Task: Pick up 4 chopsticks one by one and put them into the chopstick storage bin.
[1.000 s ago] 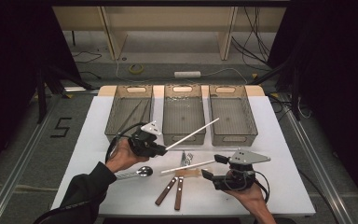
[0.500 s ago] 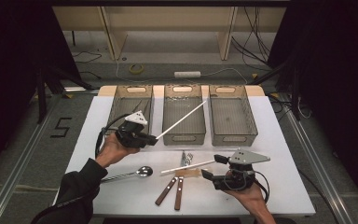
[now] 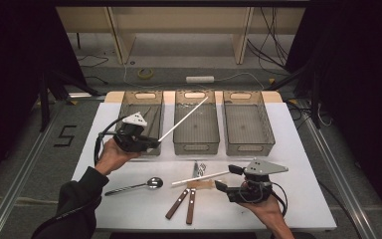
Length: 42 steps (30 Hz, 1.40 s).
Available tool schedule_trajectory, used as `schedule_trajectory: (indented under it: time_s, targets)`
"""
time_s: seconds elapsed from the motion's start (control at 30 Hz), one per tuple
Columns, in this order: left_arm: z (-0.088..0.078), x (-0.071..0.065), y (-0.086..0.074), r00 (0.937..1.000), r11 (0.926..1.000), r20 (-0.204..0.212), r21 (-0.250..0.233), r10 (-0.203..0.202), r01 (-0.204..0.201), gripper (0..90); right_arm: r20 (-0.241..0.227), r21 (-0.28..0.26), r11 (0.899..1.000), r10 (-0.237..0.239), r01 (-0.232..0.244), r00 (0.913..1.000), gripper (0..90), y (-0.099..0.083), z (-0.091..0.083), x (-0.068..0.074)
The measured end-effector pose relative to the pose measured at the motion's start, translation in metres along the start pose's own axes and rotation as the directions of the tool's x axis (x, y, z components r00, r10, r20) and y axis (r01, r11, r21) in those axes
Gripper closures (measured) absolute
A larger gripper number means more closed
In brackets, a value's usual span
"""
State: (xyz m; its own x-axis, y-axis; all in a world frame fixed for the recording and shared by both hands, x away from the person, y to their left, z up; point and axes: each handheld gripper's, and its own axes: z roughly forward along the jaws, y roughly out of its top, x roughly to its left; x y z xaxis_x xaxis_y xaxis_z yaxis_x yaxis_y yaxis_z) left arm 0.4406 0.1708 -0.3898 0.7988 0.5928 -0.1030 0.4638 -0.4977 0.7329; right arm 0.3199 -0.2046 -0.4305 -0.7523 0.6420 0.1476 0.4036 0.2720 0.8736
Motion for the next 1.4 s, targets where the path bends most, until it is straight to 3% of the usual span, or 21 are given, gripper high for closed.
schedule_trajectory:
  time_s: [0.23,0.5,0.9,1.23,1.4]
  targets:
    - [-0.009,0.015,-0.004,0.9980,0.9992,-0.052,-0.019,-0.037,0.036,83.5,0.001,-0.002,1.000,0.003,-0.003,1.0000,26.3,0.000,0.000,0.000]
    - [-0.024,0.032,-0.007,0.9887,0.9952,-0.120,-0.051,-0.089,0.084,83.5,0.002,0.000,1.000,0.006,-0.006,1.0000,26.3,0.000,0.001,-0.001]
    - [-0.024,0.058,-0.016,0.9646,0.9867,-0.208,-0.050,-0.162,0.154,83.5,0.003,0.002,1.000,0.007,-0.007,1.0000,26.3,0.000,0.001,-0.001]
    - [-0.020,0.073,-0.026,0.9445,0.9769,-0.250,-0.041,-0.213,0.210,83.5,0.002,0.005,1.000,0.008,-0.008,1.0000,26.3,0.000,0.002,-0.001]
    - [-0.018,0.079,-0.031,0.9376,0.9732,-0.262,-0.034,-0.228,0.228,83.4,0.002,0.005,1.000,0.007,-0.007,1.0000,26.3,0.000,0.002,-0.001]
